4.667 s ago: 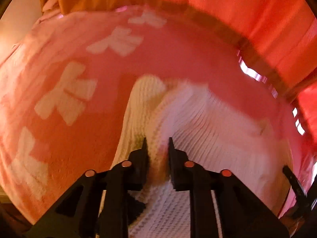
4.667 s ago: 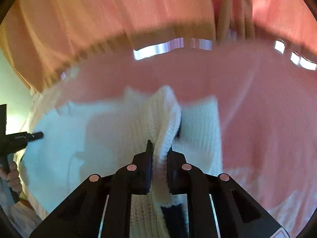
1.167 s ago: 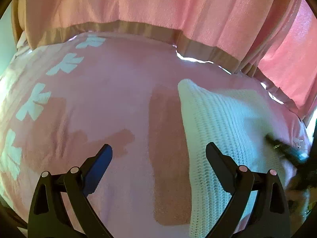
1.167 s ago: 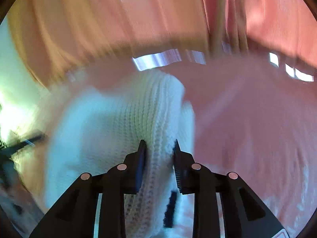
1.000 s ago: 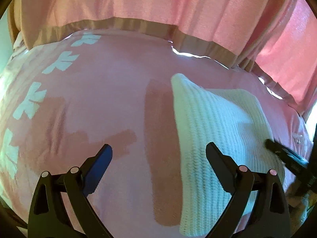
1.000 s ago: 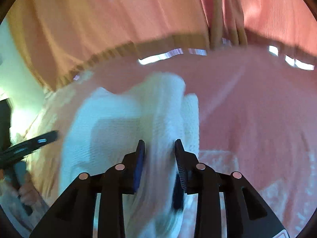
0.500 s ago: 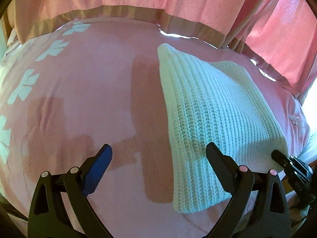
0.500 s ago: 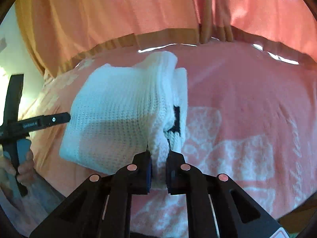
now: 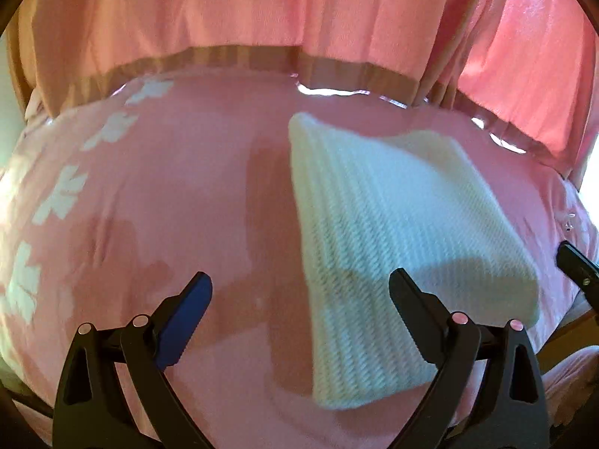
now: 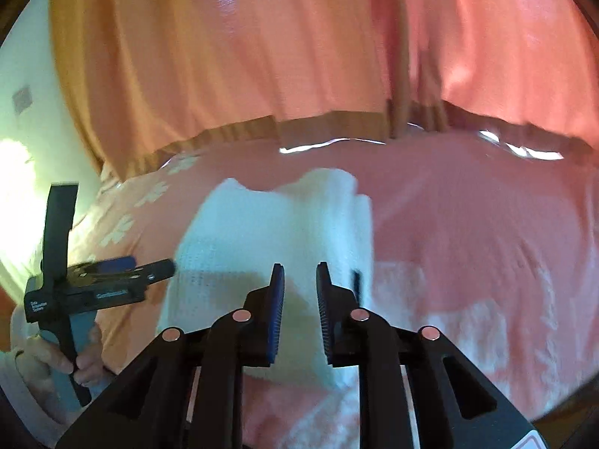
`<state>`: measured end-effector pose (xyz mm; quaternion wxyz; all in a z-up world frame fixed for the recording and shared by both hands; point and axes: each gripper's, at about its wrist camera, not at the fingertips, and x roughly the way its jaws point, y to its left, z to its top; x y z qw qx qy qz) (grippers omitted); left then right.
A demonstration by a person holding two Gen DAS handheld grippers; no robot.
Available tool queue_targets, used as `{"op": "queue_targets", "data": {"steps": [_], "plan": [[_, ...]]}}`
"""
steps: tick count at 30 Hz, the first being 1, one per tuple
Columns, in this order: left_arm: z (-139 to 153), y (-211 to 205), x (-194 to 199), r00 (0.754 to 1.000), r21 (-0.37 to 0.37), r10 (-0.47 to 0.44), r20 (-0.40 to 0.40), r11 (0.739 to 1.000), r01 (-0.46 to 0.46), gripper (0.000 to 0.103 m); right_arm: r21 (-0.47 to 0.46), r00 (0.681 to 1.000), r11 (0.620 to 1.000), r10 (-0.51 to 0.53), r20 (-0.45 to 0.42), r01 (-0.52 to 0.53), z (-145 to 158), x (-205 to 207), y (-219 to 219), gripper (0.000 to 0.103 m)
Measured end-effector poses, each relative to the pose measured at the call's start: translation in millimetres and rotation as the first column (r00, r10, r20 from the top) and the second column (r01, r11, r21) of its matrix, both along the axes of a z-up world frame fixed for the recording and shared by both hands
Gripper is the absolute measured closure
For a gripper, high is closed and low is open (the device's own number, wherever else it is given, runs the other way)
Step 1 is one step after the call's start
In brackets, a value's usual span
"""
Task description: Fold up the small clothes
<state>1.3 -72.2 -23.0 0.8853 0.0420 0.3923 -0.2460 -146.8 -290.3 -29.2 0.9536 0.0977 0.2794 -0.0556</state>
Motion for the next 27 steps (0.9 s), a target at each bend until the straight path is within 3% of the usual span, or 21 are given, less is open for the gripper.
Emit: {"op": "queue_targets", "data": {"steps": [2,4,7,9,11,12,17,20,22,23,27], "plan": [[-3,-9,5,1.0,0.015,-0.01,-0.01,1.0,0.01,0.01,-0.018,0.996,1.0,-0.003,-0.088,0.001,-17,28,-1,0.089],[-13,-22,12,0.999,0.051,-0.01,-0.046,0.999,0.012,0.01,0.011,0.97,0.998,-0.052,-0.236,0.056,-55,55,-21,0.095],[-20,-29,15,0.997,0.055,-0.008,-0.074,0.998,0.012,0.01,0.089,0.986,0.994,-0.048,-0.161,0.063,-42,42,-25,0.095],[-18,-30,14,0.998,0.051,-0.011,-0.067,0.999,0.014,0.01,0.03,0.994,0.998,-0.06,-0.093,0.063,-27,29,-19,0.095],[-19,-30,15,0.997,0.054,-0.009,-0.076,0.998,0.013,0.01,-0.023,0.988,0.997,-0.073,-0.135,0.071,-37,32,-17,0.094],[-20,-31,16,0.997,0.055,-0.009,-0.079,0.998,0.013,0.01,-0.011,0.976,0.997,-0.073,-0.203,0.073,-54,39,-21,0.095],[-19,-33,13,0.997,0.06,-0.005,-0.078,0.998,0.009,0.01,0.035,0.991,0.997,-0.064,-0.116,0.068,-39,20,-21,0.094],[-17,-33,10,0.997,0.056,-0.005,-0.078,0.998,0.009,0.01,0.079,0.994,0.994,-0.065,-0.089,0.072,-35,12,-22,0.086],[-14,-33,6,0.996,0.042,-0.017,-0.083,0.999,0.021,0.01,0.08,0.992,0.993,-0.083,-0.092,0.091,-33,11,-24,0.071],[-13,-33,4,0.996,0.029,-0.027,-0.088,0.999,0.03,0.01,0.079,0.99,0.991,-0.102,-0.096,0.11,-31,10,-28,0.057],[-7,-33,-3,0.991,-0.055,-0.077,-0.113,0.996,0.071,0.009,0.113,0.99,0.987,-0.107,-0.097,0.118,-26,10,-39,0.037]]}}
